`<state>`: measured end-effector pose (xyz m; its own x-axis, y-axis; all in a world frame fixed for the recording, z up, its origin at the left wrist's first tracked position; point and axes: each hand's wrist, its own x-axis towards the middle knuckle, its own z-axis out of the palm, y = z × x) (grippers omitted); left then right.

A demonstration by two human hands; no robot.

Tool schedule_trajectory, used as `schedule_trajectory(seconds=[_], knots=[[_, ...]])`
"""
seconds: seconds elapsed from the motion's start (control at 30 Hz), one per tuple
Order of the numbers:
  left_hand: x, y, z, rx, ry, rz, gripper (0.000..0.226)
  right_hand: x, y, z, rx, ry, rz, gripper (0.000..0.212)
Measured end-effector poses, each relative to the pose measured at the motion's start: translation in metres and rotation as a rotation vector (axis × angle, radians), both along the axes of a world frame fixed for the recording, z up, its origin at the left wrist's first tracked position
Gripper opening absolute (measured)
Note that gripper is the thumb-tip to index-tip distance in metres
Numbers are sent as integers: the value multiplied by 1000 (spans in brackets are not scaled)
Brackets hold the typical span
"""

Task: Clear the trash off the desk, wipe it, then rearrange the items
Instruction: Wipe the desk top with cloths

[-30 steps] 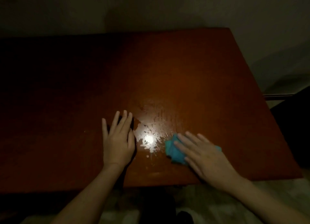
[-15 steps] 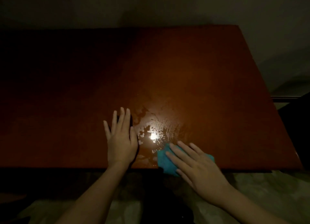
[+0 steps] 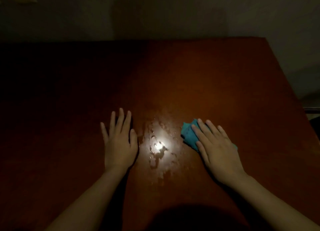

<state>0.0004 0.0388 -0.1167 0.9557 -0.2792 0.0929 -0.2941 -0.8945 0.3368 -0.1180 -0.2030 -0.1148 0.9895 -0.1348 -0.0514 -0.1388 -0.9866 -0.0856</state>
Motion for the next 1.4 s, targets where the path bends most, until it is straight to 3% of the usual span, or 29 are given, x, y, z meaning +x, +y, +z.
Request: schedule_trajectory(seconds=[0.4,0.63,0.73,0.83,0.9,1.03,1.13,1.23,1.4], knots=[[113,-2,1,36,25,-102,62,213,-1,3,-11,-67,-59,62],[126,-3,-3,66,41,-191,62,91,39,7,18,20,345,49],[129,-4,-1,48,23,-203,63,78,15,12,26,18,275,48],[128,-2,0,29,-29,-199,63,126,14,10,22,-80,25,49],[124,0,0,28,-70,-203,62,144,31,3,-8,-113,-23,50],[109,9,1,38,-120,-195,59,73,72,0,-21,-75,354,46],[73,25,-2,44,-119,-189,58,-1,72,5,18,14,487,46],[36,45,-1,24,-96,-168,58,-37,49,8,41,23,405,47],[-10,64,-1,45,-93,-128,60,8,63,5,10,-75,50,50]])
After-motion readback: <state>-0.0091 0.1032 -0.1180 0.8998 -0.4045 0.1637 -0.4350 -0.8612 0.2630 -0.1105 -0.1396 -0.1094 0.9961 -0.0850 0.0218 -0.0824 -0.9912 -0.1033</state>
